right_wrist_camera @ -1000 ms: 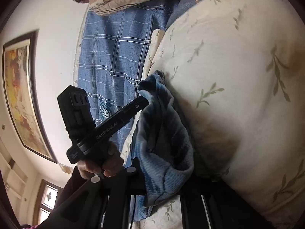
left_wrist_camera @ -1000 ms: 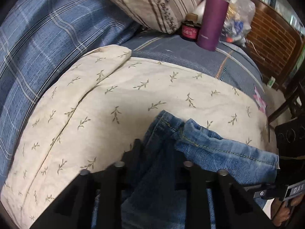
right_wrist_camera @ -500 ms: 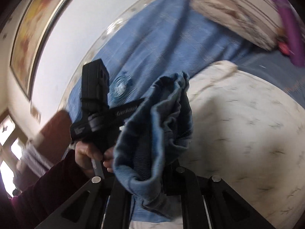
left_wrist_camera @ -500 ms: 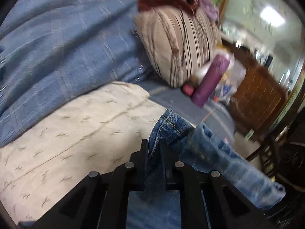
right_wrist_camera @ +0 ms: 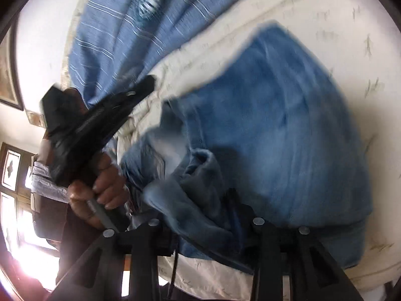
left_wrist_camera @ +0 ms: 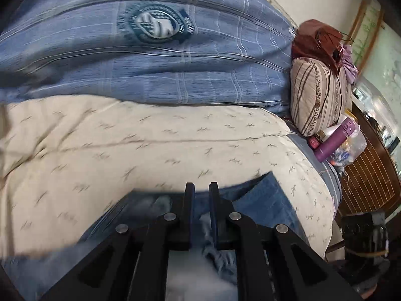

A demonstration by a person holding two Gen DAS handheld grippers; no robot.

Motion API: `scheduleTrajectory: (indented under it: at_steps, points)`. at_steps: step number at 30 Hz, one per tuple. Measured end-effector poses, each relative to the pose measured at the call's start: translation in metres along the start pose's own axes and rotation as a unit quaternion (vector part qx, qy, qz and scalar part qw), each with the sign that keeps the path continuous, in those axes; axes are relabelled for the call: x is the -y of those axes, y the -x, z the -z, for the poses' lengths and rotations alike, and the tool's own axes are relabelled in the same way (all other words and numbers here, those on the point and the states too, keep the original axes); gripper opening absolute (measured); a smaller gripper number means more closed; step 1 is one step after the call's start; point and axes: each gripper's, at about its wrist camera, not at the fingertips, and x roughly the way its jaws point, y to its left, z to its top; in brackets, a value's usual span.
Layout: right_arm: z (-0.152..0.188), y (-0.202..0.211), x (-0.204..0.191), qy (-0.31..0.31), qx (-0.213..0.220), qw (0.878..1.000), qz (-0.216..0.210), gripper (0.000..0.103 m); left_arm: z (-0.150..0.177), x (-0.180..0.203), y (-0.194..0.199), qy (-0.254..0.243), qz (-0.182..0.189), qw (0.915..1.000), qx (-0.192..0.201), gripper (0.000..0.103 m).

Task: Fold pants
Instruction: 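Fold the held hems over toward the waistband with both tools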

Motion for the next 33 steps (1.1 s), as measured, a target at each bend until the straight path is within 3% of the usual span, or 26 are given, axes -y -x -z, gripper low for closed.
scheduleTrajectory:
  at_steps: [3, 8, 12, 19, 22, 24, 28, 33]
  points:
    - [0.002, 0.01, 0.003, 0.004, 0.005, 1.0, -0.026, 0.054, 0.016, 0.011, 0.012, -0.005, -0.011, 0.9999, 0.0, 0.011]
    - [0.012, 0.051, 0.012, 0.005, 0.051, 0.994, -0.097, 0.057, 0.039, 0.035, 0.011, -0.021, -0.033, 0.9992, -0.011, 0.012]
    - [0.013, 0.07, 0.033, -0.021, 0.09, 0.99, -0.109, 0.057, 0.051, 0.061, -0.003, -0.052, -0.055, 0.9967, -0.028, 0.012]
    - [0.016, 0.046, 0.041, -0.026, 0.039, 0.998, -0.052, 0.057, 0.073, 0.074, -0.035, -0.071, -0.125, 0.9862, -0.083, 0.012]
    - [0.015, 0.04, 0.04, -0.025, 0.037, 0.998, -0.042, 0.056, 0.079, 0.073, -0.032, -0.07, -0.149, 0.9828, -0.084, 0.012]
    - [0.014, 0.041, 0.035, -0.018, 0.034, 0.999, -0.03, 0.056, 0.079, 0.072, -0.015, -0.056, -0.154, 0.9847, -0.058, 0.012]
    - [0.015, 0.032, 0.004, 0.029, 0.048, 0.998, 0.005, 0.057, 0.078, 0.062, 0.026, -0.012, -0.144, 0.9894, -0.016, 0.034]
    - [0.025, 0.04, -0.033, 0.084, 0.063, 0.994, 0.007, 0.057, 0.071, 0.054, 0.081, -0.004, -0.121, 0.9926, 0.013, 0.05]
